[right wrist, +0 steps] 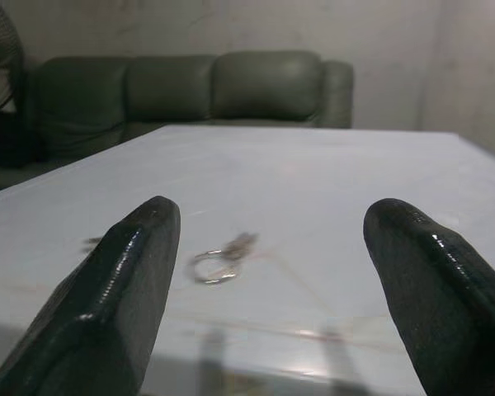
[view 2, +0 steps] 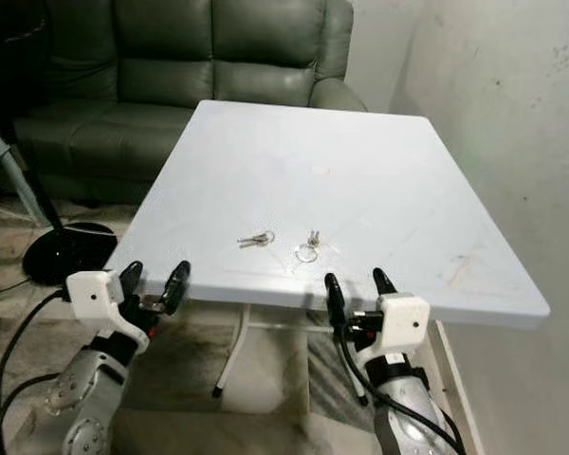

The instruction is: Hang keys on a hook

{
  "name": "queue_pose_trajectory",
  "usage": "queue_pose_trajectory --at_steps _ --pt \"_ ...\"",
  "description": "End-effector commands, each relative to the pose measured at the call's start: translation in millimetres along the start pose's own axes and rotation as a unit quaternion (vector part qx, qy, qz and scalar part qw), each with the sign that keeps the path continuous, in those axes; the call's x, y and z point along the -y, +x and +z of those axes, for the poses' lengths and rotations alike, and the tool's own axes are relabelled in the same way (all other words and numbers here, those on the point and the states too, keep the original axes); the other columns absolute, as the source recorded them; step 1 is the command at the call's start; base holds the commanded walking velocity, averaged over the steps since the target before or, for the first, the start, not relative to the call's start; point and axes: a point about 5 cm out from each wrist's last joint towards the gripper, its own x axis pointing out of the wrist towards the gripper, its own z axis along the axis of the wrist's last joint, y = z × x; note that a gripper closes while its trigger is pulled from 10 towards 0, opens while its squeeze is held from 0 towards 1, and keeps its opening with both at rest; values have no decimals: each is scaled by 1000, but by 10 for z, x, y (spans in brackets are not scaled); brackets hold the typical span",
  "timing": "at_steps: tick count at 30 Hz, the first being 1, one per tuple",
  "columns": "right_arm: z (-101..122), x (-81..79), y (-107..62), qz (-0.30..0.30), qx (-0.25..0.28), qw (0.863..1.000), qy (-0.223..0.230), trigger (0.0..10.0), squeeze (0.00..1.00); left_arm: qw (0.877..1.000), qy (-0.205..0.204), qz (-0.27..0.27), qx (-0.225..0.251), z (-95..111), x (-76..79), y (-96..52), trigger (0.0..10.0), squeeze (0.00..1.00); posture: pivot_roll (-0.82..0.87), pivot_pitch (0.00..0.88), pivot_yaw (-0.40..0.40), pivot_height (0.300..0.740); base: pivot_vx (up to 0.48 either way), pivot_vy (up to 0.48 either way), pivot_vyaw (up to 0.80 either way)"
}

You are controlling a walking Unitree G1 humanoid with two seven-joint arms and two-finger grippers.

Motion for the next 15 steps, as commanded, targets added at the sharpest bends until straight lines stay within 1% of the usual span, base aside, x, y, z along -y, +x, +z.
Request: queue_pose_trajectory --at_steps 1,15 --pt "43 44 -8 -5 5 1000 -6 10000 0 1000 -2 -6 -5 -18 60 9 10000 0 8 0 -39 740 277 0 0" --pt "51 35 0 -1 5 1000 -6 10000 0 1000 -4 -6 -6 -16 77 7 10000 0 10 0 -44 740 274 0 0"
